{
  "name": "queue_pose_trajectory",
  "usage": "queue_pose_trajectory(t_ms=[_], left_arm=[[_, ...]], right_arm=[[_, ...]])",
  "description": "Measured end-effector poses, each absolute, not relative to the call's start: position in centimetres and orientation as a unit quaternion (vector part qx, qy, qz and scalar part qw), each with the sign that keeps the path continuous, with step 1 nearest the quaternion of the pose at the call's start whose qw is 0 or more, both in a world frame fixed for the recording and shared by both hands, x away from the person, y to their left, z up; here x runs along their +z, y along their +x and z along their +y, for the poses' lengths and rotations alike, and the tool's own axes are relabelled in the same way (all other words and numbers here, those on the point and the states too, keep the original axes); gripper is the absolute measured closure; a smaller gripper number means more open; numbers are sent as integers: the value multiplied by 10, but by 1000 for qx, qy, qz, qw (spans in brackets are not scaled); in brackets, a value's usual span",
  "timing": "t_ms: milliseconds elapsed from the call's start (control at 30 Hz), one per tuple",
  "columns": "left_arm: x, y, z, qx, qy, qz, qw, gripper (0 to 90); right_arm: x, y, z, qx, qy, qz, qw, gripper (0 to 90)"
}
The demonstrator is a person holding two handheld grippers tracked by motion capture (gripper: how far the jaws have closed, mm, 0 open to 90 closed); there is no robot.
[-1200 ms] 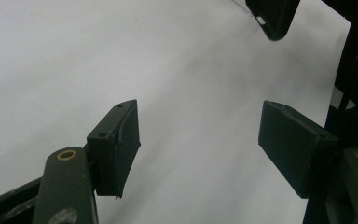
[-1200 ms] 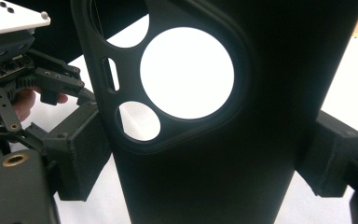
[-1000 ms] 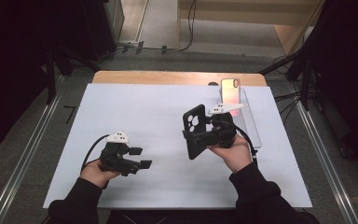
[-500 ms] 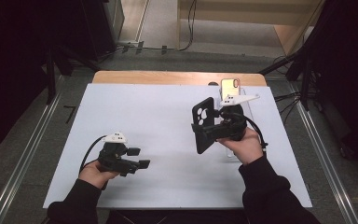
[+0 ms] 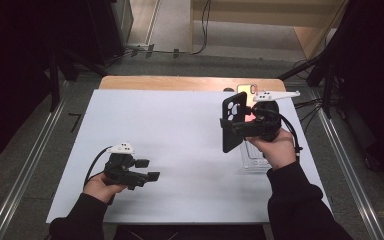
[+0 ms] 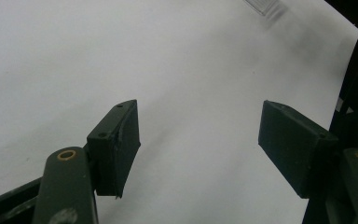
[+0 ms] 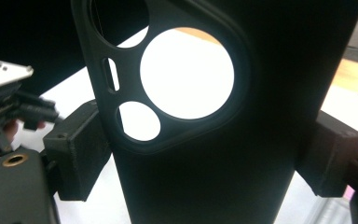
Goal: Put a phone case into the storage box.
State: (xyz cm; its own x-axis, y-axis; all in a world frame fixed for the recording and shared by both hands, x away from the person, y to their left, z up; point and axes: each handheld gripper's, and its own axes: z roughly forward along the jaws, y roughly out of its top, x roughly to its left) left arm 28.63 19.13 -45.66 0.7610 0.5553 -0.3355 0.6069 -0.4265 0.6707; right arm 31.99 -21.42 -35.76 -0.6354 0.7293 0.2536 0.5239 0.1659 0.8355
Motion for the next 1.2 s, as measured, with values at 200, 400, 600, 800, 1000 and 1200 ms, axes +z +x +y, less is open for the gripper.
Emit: queue_pose_trajectory(t_ms=[200, 400, 600, 800, 1000, 1200], left_arm=[[-457, 286, 192, -33, 843, 347, 410, 292], [-457, 286, 193, -32, 842, 348, 411, 291], [-458, 286, 192, -33, 843, 348, 410, 292], [-458, 286, 192, -33, 842, 348, 411, 292], [-458, 286, 192, -34, 842, 348, 410, 292], [-458, 286, 192, -34, 842, 349, 409, 292]], right_arm=[[-351, 322, -232, 497, 442, 735, 130, 131], [-348, 323, -249, 495, 473, 712, 154, 132], [-350, 326, -263, 488, 507, 686, 186, 131], [-358, 332, -275, 487, 531, 663, 204, 131], [-370, 341, -279, 476, 548, 654, 213, 131], [-378, 355, -281, 466, 564, 647, 214, 131]])
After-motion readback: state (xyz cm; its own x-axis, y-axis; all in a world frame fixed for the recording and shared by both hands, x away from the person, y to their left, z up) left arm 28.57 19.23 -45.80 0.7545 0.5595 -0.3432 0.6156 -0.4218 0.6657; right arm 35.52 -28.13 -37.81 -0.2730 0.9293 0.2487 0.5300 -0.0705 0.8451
